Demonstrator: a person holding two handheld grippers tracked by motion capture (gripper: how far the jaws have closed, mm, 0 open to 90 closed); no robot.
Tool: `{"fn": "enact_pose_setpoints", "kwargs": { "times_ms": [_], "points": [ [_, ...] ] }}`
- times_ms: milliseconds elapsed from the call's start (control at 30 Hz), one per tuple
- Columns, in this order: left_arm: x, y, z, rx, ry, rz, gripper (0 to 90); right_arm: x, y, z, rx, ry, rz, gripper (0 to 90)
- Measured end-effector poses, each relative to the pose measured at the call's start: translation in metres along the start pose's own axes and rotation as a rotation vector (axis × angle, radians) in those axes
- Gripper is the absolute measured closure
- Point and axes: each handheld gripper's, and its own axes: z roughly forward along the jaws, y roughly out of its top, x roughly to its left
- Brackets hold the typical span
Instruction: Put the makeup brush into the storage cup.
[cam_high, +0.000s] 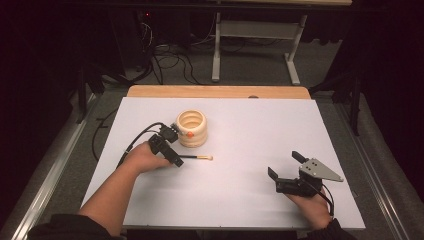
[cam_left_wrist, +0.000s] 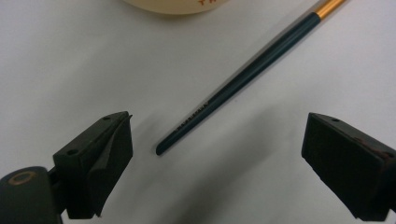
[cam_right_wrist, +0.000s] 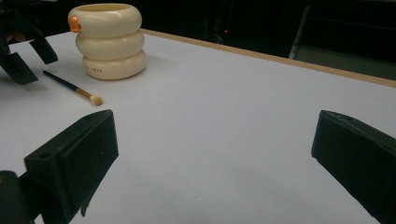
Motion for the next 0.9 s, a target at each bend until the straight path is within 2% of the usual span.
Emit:
{"fn": "enact_pose_setpoints", "kwargs": {
  "times_ms": [67,233,500,700,900],
  "points": [
    [0.0016,0.0014,0.0001,0.000,0.001,0.007,12.1,-0.0001,-0.0001,0.0000,0.000,0.001,-0.001,1.7],
    [0.0039,0.0022,0.0030,-0.013,-0.004,-0.005,15.5,-0.0006,-0.0001,-0.0003,-0.003,0.005,-0.004,1.7],
    [0.0040,0.0022,0.0052,0.002,0.008,0.018,22.8,-0.0005,-0.0002,-0.0001,-0.002,0.006,-0.004,1.8],
    [0.0025,0.0027,0.0068,-0.011,0.015,0.017,26.6,0.0000,-0.0003,0.0002,0.000,0.002,-0.001,1.9],
    [0.0026,0.0015,0.0058,-0.016,0.030,0.033,32.9,-0.0002,-0.0004,0.0007,0.000,0.006,0.003,1.9]
  ]
}}
